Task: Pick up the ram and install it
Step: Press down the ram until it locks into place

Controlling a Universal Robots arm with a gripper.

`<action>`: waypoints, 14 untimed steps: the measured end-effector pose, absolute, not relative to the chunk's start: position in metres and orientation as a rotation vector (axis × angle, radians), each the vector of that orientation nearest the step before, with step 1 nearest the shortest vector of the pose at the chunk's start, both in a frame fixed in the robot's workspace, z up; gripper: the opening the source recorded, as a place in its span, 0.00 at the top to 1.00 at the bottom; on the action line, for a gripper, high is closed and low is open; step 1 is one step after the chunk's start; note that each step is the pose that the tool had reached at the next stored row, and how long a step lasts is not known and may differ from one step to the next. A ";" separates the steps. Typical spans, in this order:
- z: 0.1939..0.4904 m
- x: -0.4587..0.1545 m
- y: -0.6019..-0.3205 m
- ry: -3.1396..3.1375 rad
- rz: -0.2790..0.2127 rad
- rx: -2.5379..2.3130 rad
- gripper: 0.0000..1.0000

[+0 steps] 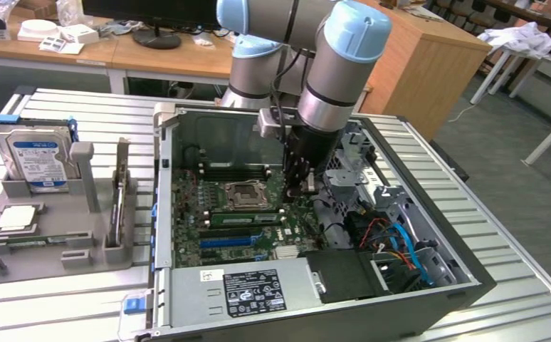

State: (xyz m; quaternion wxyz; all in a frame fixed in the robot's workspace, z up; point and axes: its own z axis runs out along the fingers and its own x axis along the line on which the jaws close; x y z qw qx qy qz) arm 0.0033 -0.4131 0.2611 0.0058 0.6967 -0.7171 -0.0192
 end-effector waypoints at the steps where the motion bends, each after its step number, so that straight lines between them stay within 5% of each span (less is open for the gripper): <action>1: 0.262 0.003 -0.413 -2.244 -0.060 2.181 0.89; 14: 0.262 -0.008 -0.413 -2.245 -0.060 2.181 0.89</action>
